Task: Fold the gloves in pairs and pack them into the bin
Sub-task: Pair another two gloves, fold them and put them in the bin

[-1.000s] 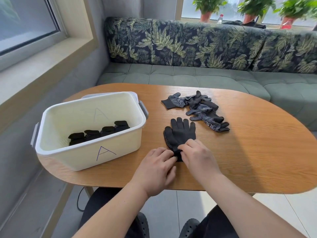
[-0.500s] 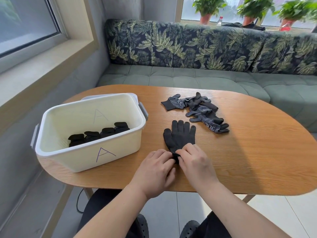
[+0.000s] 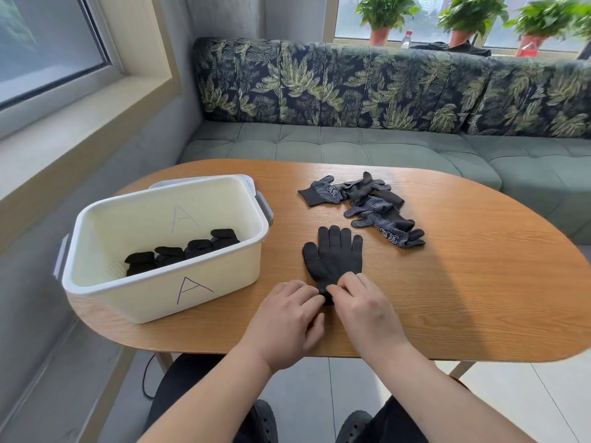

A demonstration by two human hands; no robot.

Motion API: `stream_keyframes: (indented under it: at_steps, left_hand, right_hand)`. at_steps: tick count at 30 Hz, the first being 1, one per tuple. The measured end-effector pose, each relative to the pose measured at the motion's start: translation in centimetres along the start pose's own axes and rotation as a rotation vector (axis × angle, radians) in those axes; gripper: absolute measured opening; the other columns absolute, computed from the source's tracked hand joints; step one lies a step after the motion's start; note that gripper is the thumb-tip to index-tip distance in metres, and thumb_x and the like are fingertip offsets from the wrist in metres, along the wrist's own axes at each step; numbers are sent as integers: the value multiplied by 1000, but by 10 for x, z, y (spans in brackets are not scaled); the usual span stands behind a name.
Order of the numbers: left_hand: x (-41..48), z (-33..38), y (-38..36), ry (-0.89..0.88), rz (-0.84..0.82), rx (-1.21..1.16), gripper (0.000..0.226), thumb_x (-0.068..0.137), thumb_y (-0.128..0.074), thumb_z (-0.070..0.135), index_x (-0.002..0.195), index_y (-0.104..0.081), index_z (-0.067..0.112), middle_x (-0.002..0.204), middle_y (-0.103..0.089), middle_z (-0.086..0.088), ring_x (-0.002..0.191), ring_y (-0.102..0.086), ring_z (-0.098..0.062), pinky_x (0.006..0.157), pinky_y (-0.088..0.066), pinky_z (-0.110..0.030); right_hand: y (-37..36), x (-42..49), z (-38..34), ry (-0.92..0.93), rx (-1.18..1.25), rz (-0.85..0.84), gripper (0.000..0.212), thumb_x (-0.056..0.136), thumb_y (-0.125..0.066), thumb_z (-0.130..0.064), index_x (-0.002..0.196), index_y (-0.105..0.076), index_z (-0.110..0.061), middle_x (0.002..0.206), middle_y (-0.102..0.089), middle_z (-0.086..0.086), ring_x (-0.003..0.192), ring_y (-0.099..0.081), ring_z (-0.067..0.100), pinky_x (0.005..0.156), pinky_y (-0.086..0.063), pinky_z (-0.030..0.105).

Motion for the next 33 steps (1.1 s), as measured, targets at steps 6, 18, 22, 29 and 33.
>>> stream_keyframes:
  at_steps: [6, 18, 22, 29, 33]
  left_hand:
    - [0, -2, 3, 85, -30, -38, 32, 94, -60, 31, 120, -62, 12, 107, -68, -1, 106, -62, -23, 90, -55, -42]
    - [0, -7, -7, 59, -68, -54, 25, 99, -60, 33, 115, -71, 17, 137, -62, -4, 136, -53, -26, 111, -45, -40]
    - [1, -8, -9, 74, -85, -64, 27, 100, -59, 36, 117, -71, 19, 140, -62, -3, 137, -53, -24, 114, -42, -37]
    - [2, -9, -8, 87, -116, -55, 25, 100, -59, 36, 115, -70, 20, 137, -59, -3, 132, -52, -25, 110, -41, -33]
    - [3, -6, -6, 92, -114, -66, 29, 99, -60, 35, 120, -68, 17, 136, -58, -5, 131, -53, -24, 110, -42, -33]
  right_hand:
    - [5, -3, -2, -1, 90, -31, 13, 99, -62, -18, 99, -74, -14, 92, -57, 0, 84, -56, 23, 74, -53, 40]
    - [-48, 44, 43, -272, 114, -524, 55, 110, -36, -55, 162, -39, -34, 173, -28, -3, 162, -20, 20, 130, -24, 43]
    - [-51, 63, 46, -316, 32, -549, 57, 111, -30, -57, 164, -31, -35, 177, -19, 1, 164, -11, 26, 132, -14, 44]
    - [-65, 76, 38, -373, 15, -510, 58, 112, -33, -52, 164, -31, -29, 177, -19, 6, 163, -12, 31, 131, -17, 46]
    - [-81, 79, 39, -443, 34, -556, 64, 112, -28, -54, 169, -20, -26, 179, -8, 5, 165, -2, 29, 133, -9, 46]
Point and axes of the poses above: each hand's wrist, its own x-axis towards the middle knuckle, its own y-axis out of the back of the hand, z = x × y, the point moved 8 cm from there along x, towards the middle knuckle
